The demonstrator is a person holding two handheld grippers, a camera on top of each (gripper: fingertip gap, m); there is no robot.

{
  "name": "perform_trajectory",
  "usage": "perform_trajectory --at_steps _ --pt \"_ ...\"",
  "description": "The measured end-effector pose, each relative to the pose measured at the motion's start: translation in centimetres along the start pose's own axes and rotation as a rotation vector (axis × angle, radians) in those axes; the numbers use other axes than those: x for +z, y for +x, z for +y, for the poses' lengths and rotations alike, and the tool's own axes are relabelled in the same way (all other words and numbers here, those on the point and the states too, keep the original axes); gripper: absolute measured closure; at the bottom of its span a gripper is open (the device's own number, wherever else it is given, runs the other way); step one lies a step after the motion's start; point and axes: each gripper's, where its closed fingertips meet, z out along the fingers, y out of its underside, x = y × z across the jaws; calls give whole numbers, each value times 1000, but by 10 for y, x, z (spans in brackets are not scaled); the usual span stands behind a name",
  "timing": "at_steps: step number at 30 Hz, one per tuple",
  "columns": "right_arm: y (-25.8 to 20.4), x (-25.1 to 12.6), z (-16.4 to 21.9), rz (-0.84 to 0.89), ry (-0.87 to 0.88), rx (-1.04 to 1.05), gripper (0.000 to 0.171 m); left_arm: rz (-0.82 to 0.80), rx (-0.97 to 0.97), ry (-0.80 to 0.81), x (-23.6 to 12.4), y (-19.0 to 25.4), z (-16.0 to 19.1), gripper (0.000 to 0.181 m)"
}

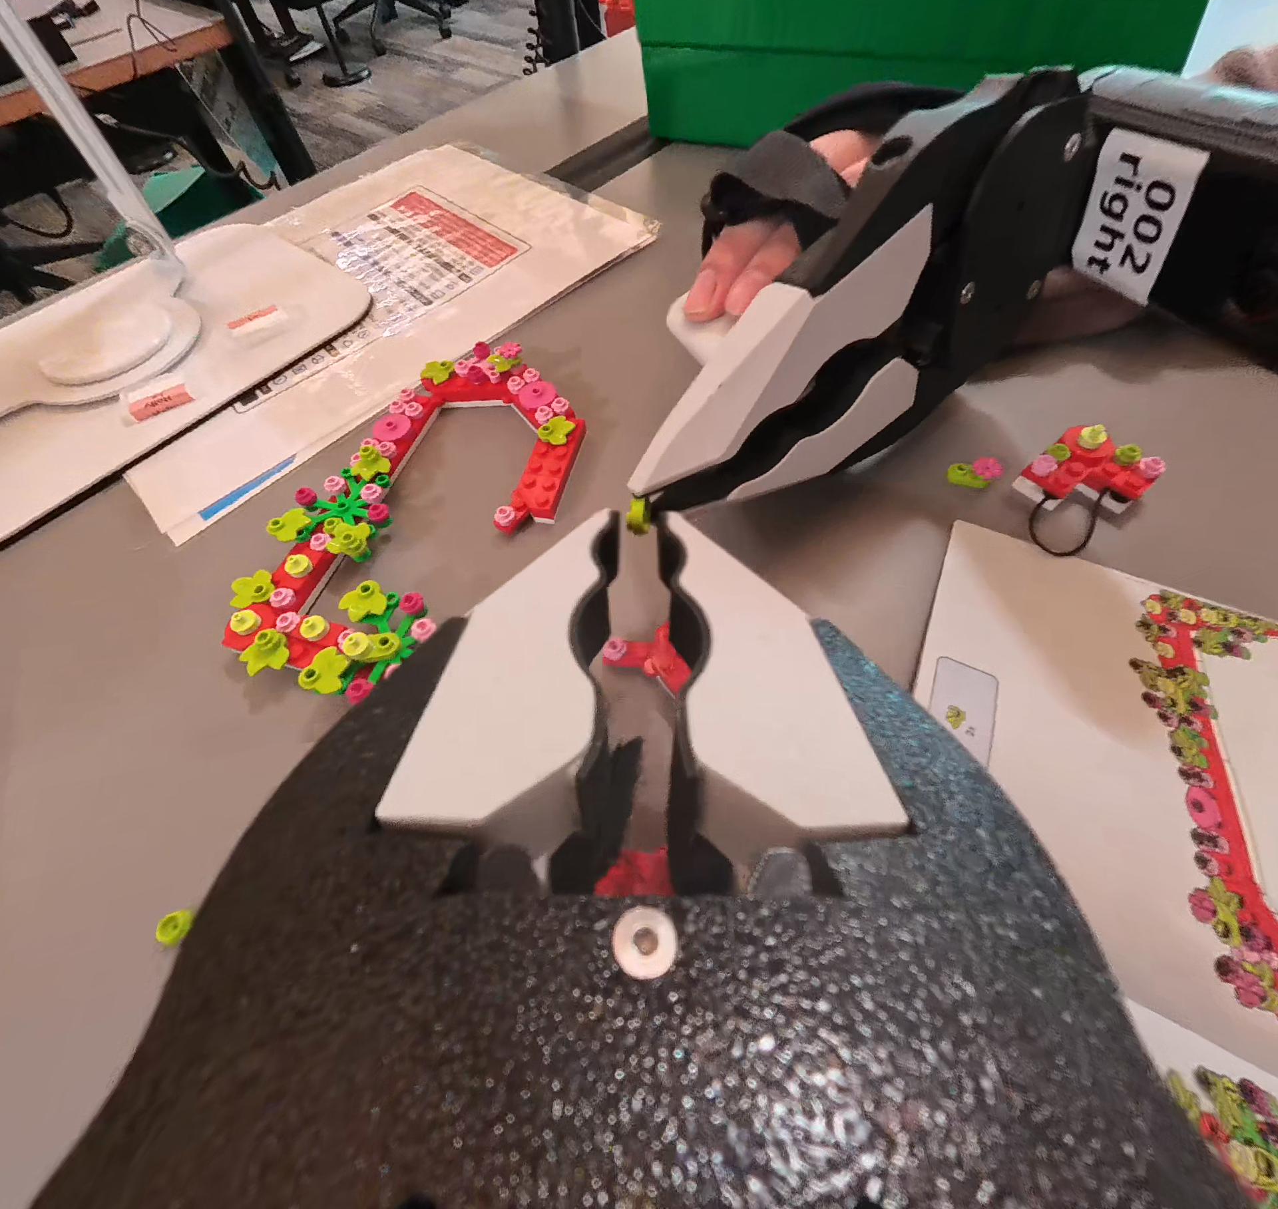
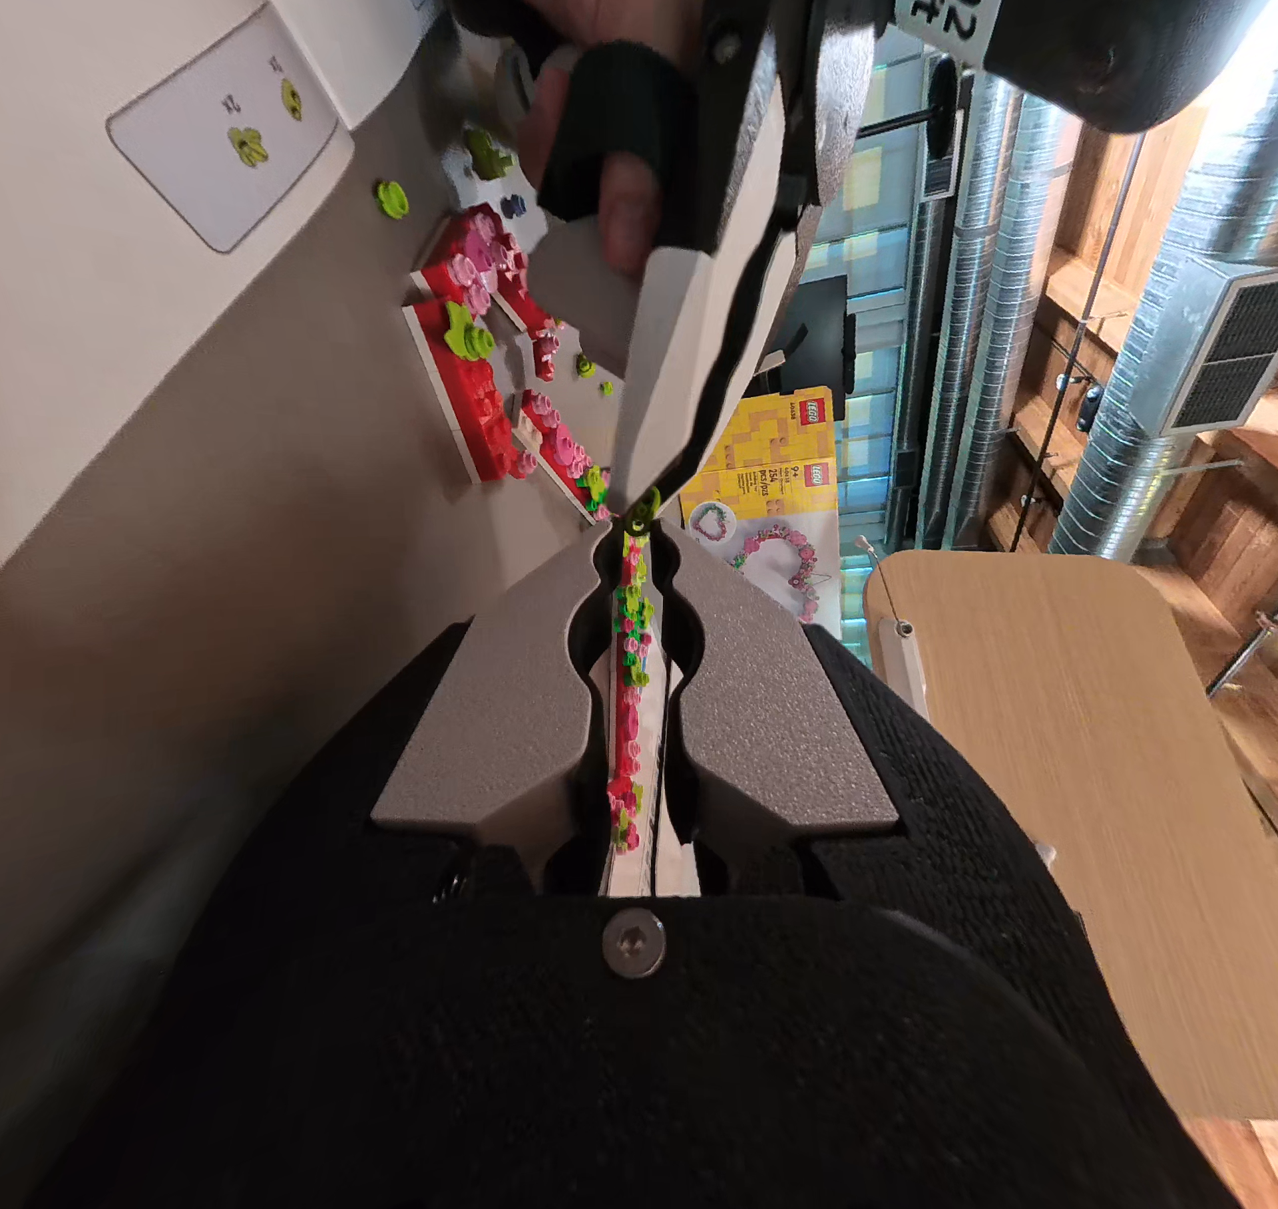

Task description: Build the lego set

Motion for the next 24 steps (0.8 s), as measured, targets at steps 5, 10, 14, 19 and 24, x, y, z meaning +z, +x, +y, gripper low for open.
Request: perform_trajectory --at_steps 5,10,14,19,24 --pt "0 -1 -3 0 10 -11 166 -7 59 -1 -2 2 0 178" --pt "43 -23 -4 1 262 646 145 -203 436 138 -20 -4 -22 178" --pt "58 -38 -2 -184 503 1103 156 -294 793 198 -25 6 -23 178" --pt "54 -45 -17 -535 677 1423 158 -461 1130 273 -33 16 -35 178" --pt "27 -34 -37 -717 532 1401 159 -483 1263 261 -27 30 -34 179"
